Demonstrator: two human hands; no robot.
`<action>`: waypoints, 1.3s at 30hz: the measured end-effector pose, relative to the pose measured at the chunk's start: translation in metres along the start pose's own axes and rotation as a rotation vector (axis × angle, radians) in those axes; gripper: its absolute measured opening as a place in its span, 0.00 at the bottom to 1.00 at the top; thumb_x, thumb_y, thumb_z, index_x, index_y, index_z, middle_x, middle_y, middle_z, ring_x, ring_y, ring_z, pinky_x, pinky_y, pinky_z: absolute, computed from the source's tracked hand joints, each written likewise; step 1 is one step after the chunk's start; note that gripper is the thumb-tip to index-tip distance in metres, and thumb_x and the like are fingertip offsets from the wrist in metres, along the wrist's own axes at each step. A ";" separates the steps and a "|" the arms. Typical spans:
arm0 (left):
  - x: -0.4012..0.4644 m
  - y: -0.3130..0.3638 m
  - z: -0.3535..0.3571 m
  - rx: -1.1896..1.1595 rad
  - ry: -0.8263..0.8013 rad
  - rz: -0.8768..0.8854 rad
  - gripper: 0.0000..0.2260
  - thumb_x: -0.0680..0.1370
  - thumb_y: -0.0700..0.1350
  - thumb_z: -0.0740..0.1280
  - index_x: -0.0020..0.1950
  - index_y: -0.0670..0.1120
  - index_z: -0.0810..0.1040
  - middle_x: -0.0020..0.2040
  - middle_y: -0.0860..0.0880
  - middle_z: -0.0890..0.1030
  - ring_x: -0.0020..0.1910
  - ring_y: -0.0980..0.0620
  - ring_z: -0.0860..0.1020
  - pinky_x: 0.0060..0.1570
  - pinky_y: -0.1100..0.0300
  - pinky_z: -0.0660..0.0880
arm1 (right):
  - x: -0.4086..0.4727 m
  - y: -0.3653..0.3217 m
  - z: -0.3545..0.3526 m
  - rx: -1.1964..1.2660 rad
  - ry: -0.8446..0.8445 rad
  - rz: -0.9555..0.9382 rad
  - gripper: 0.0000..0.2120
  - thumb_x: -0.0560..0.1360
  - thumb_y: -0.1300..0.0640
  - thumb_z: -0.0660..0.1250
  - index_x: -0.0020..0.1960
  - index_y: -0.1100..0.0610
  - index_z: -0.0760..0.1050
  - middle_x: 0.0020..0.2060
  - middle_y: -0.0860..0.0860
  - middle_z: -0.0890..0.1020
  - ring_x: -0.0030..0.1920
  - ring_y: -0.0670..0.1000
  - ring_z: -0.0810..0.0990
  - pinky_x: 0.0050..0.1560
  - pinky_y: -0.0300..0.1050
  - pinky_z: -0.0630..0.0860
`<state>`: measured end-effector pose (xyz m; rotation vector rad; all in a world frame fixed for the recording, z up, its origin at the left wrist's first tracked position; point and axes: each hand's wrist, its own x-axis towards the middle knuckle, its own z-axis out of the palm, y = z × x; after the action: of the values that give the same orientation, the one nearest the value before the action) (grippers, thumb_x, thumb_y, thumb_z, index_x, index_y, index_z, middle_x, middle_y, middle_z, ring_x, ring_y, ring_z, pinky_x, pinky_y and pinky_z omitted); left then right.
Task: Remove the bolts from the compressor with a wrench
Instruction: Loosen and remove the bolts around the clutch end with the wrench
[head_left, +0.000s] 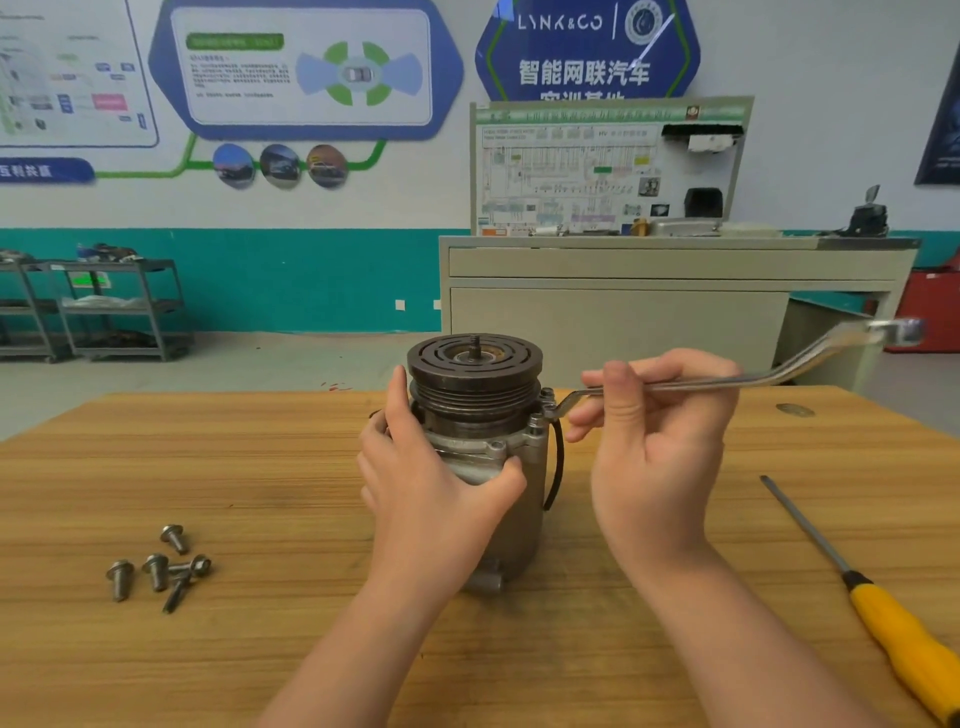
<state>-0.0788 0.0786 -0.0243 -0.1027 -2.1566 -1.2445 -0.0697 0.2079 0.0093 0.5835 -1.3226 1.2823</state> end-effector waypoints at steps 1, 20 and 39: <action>0.000 0.000 0.000 0.004 0.000 0.000 0.51 0.58 0.64 0.67 0.75 0.62 0.44 0.70 0.48 0.59 0.69 0.51 0.57 0.69 0.49 0.58 | -0.003 0.001 0.001 -0.018 -0.023 -0.038 0.06 0.81 0.45 0.60 0.53 0.37 0.63 0.37 0.50 0.78 0.30 0.46 0.80 0.29 0.46 0.78; 0.001 -0.001 0.001 0.006 0.015 0.012 0.52 0.63 0.57 0.76 0.76 0.61 0.44 0.70 0.48 0.59 0.69 0.51 0.57 0.69 0.47 0.58 | 0.027 0.025 -0.011 0.573 0.145 0.951 0.06 0.83 0.60 0.55 0.47 0.58 0.66 0.32 0.56 0.82 0.26 0.49 0.78 0.26 0.39 0.75; -0.009 0.028 0.018 0.206 0.168 -0.047 0.55 0.64 0.73 0.67 0.78 0.51 0.42 0.78 0.39 0.54 0.76 0.41 0.53 0.68 0.38 0.56 | -0.009 -0.008 0.004 0.013 0.002 0.084 0.03 0.79 0.40 0.60 0.49 0.32 0.66 0.41 0.44 0.82 0.34 0.47 0.83 0.36 0.42 0.79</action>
<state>-0.0705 0.1105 -0.0146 0.1351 -2.1361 -1.0108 -0.0622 0.1989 0.0044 0.5404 -1.3502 1.3598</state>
